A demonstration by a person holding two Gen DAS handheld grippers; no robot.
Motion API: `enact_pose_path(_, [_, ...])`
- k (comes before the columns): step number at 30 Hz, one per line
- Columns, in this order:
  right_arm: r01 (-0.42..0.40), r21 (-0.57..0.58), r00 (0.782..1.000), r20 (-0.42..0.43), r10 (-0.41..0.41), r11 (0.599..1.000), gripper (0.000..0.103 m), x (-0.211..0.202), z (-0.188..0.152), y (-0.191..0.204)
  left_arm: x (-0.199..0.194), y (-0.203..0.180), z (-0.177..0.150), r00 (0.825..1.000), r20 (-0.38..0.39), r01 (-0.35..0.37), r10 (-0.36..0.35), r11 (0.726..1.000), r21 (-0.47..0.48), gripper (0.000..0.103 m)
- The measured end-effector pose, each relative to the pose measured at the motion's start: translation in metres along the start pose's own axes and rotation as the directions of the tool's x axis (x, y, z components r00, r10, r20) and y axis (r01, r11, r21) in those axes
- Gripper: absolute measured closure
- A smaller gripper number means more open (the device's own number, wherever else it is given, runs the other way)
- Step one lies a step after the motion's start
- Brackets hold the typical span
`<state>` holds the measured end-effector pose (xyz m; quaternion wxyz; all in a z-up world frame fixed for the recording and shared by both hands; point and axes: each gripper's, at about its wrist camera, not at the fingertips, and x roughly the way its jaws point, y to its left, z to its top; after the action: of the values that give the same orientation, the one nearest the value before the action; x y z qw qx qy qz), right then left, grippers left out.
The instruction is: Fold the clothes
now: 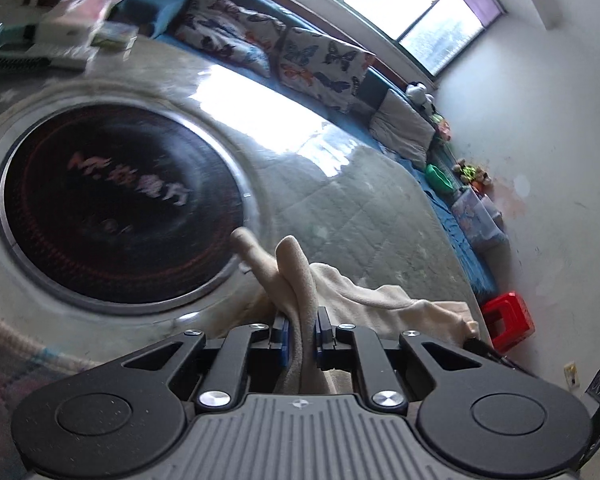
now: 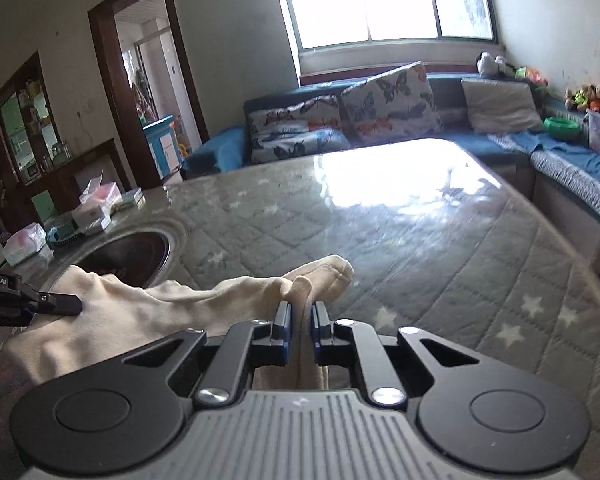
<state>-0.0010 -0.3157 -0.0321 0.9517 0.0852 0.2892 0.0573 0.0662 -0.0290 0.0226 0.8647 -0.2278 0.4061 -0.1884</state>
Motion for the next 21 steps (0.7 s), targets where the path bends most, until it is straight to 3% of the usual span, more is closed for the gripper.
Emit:
enact_pose_path(11, [0.178,-0.032,0.980,0.093,-0.174,0.984,0.094,-0.042,0.026,-0.047,0.052,-0.076,0.004,0.996,-0.039,0.088,-0.085,0.991,0.098,0.091])
enact_pose_path(21, [0.302,0.009,0.949,0.094,-0.301,0.953,0.094,-0.051,0.030,-0.104,0.102,-0.120,-0.004,0.992,-0.098,0.096,-0.080,0.980,0.172,0.091])
